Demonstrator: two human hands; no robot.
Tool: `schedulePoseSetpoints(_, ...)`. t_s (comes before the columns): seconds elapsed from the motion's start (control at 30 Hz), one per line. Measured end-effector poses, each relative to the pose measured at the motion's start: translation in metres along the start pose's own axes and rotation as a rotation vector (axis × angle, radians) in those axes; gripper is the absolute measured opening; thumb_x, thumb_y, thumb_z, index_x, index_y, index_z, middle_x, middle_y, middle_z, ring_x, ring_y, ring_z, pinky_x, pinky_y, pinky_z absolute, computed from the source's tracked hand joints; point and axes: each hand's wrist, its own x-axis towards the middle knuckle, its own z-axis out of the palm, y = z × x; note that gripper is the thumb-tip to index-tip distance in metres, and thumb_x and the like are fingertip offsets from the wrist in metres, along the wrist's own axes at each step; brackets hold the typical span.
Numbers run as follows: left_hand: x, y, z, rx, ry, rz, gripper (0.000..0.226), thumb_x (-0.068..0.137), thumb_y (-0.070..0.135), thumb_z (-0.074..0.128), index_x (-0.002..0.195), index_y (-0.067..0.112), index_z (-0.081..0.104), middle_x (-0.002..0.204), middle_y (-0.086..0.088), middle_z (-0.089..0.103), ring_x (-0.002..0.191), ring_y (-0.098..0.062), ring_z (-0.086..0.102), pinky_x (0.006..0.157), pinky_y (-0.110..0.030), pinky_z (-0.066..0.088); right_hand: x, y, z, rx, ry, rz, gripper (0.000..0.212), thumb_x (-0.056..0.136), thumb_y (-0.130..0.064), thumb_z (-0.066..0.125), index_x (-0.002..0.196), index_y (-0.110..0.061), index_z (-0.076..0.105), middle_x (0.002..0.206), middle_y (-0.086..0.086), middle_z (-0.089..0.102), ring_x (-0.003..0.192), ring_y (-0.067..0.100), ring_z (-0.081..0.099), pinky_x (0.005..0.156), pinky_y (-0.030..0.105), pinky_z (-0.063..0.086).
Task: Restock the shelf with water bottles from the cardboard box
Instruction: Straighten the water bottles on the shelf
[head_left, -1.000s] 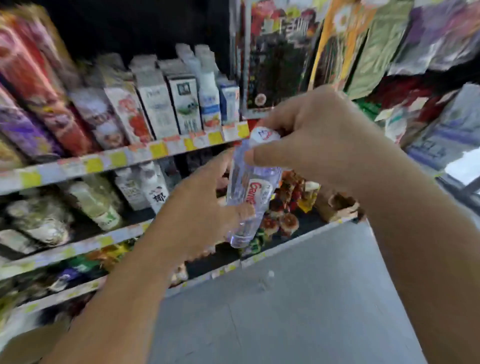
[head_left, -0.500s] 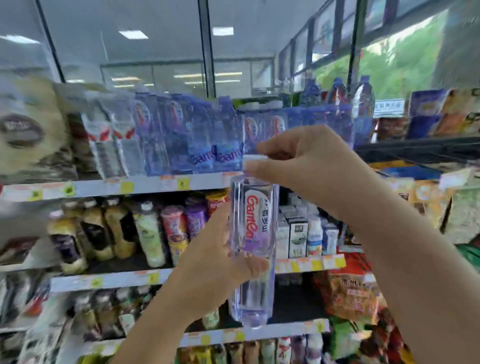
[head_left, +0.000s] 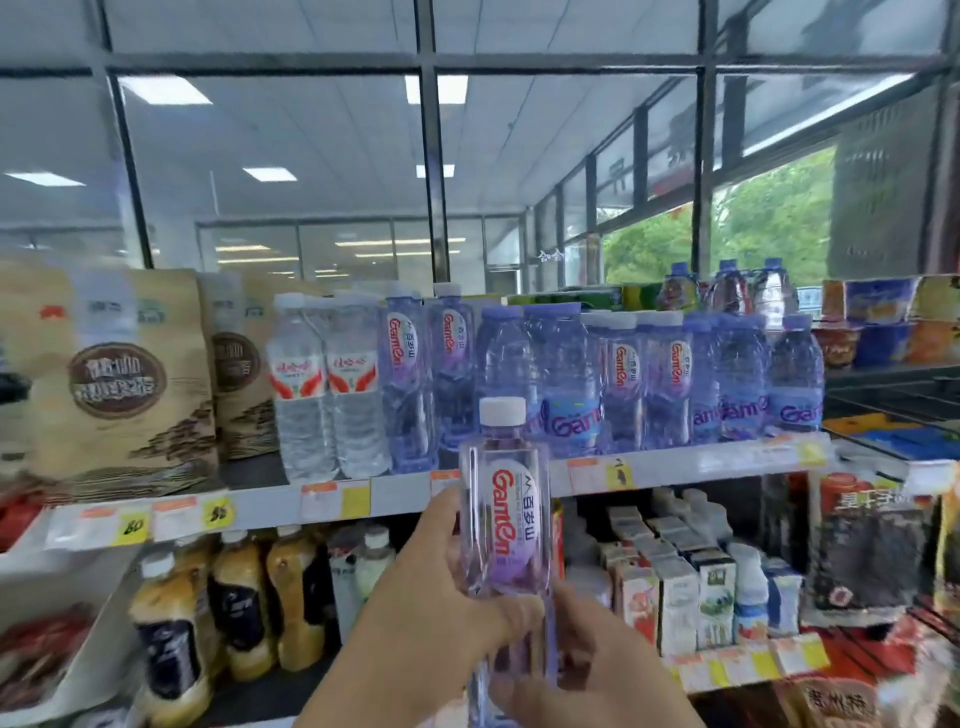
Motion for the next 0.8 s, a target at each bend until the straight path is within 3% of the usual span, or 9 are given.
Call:
schedulePoseSetpoints(0.07,0.009,-0.002,-0.007,0.01,0.01,0.012,0.072,0.072,0.014,0.085,0.121,0.049,0.047,0.093,0.012,0.076,0.083,-0.007,0.073,0.075,-0.023,0.056,0.012,-0.021,0.001,0.046,0.106,0.059,0.051,0.077,-0.012,0.081,0.115,-0.04,0.064,0.079,-0.037,0.068,0.076,-0.018,0.063,0.07,0.006,0.049)
schedulePoseSetpoints(0.13,0.021,-0.001,-0.013,0.008,0.016,0.019,0.071,0.071,0.012,0.085,0.123,0.046,0.05,0.097,0.01,0.075,0.088,-0.012,0.073,0.083,-0.035,0.058,0.018,-0.039,-0.001,-0.05,0.138,0.001,0.051,0.07,-0.039,0.08,0.114,-0.057,0.06,0.093,-0.037,0.067,0.087,-0.016,0.063,0.081,0.013,0.051)
schedulePoseSetpoints(0.2,0.033,0.003,-0.019,0.044,0.038,0.032,0.068,0.07,0.018,0.086,0.121,0.046,0.051,0.099,0.011,0.075,0.09,-0.011,0.072,0.087,-0.04,0.057,0.033,-0.043,-0.005,-0.095,0.147,-0.04,0.051,0.065,-0.05,0.074,0.113,-0.061,0.057,0.095,-0.033,0.069,0.087,-0.013,0.064,0.081,0.017,0.053)
schedulePoseSetpoints(0.33,0.068,0.015,-0.033,0.076,0.083,0.059,0.062,0.067,0.025,0.087,0.115,0.047,0.053,0.097,0.012,0.074,0.092,-0.006,0.07,0.083,-0.029,0.056,0.07,-0.053,-0.017,-0.089,0.149,-0.127,0.025,0.075,-0.038,0.076,0.092,-0.049,0.062,0.083,-0.038,0.066,0.078,-0.018,0.06,0.061,0.004,0.042)
schedulePoseSetpoints(0.43,0.1,0.022,-0.041,0.094,0.141,0.026,0.09,0.053,0.042,0.089,0.132,0.048,0.045,0.117,0.002,0.069,0.109,-0.019,0.066,0.092,-0.046,0.054,0.102,-0.059,-0.029,-0.134,0.141,-0.172,0.021,0.077,-0.046,0.075,0.091,-0.047,0.059,0.082,-0.031,0.066,0.078,-0.018,0.057,0.057,0.005,0.041)
schedulePoseSetpoints(0.53,0.124,0.022,-0.047,0.099,0.176,0.014,0.089,0.065,0.028,0.089,0.14,0.036,0.041,0.103,-0.001,0.073,0.092,-0.017,0.072,0.077,-0.039,0.057,0.129,-0.064,-0.034,-0.208,0.157,-0.201,0.02,0.077,-0.043,0.075,0.078,-0.047,0.055,0.079,-0.028,0.064,0.079,-0.016,0.057,0.06,0.006,0.041)
schedulePoseSetpoints(0.6,0.137,0.023,-0.051,0.092,0.183,0.014,0.092,0.062,0.03,0.089,0.14,0.031,0.041,0.101,-0.002,0.074,0.091,-0.017,0.073,0.072,-0.037,0.056,0.142,-0.066,-0.036,-0.236,0.198,-0.229,0.024,0.076,-0.039,0.076,0.072,-0.05,0.054,0.078,-0.026,0.066,0.079,-0.012,0.059,0.06,0.006,0.042)
schedulePoseSetpoints(0.7,0.152,0.029,-0.056,0.089,0.196,0.02,0.105,0.045,0.048,0.087,0.139,0.035,0.042,0.106,-0.008,0.072,0.096,-0.024,0.071,0.079,-0.044,0.055,0.158,-0.069,-0.038,-0.246,0.234,-0.202,0.02,0.075,-0.039,0.074,0.082,-0.046,0.057,0.078,-0.017,0.067,0.075,-0.005,0.061,0.057,0.011,0.041)
schedulePoseSetpoints(0.8,0.163,0.031,-0.064,0.177,0.214,0.074,0.088,0.056,0.046,0.083,0.136,0.038,0.045,0.1,-0.005,0.072,0.091,-0.025,0.071,0.07,-0.041,0.052,0.176,-0.072,-0.034,-0.266,0.29,-0.173,0.031,0.074,-0.042,0.074,0.098,-0.028,0.06,0.086,-0.011,0.066,0.08,0.007,0.062,0.063,0.023,0.047)
